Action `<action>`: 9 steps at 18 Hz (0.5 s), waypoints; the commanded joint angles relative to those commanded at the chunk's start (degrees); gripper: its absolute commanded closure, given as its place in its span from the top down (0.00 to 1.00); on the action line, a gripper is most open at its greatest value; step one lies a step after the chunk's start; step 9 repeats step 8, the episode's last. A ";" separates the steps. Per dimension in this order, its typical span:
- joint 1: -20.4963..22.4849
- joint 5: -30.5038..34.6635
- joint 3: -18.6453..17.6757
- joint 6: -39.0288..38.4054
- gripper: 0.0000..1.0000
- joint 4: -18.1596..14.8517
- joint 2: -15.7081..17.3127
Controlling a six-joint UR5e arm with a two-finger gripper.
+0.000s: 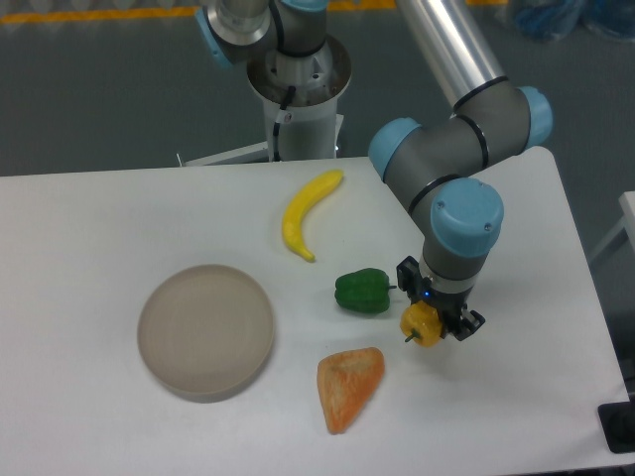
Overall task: Pick up the yellow pepper from the plate
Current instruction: 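Lift the yellow pepper off the plate and carry it beside the green pepper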
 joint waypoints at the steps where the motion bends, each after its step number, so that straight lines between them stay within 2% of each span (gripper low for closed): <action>1: 0.00 0.35 0.09 0.00 0.00 0.00 -0.09; 9: -0.09 0.53 0.09 -0.09 0.00 0.09 -0.27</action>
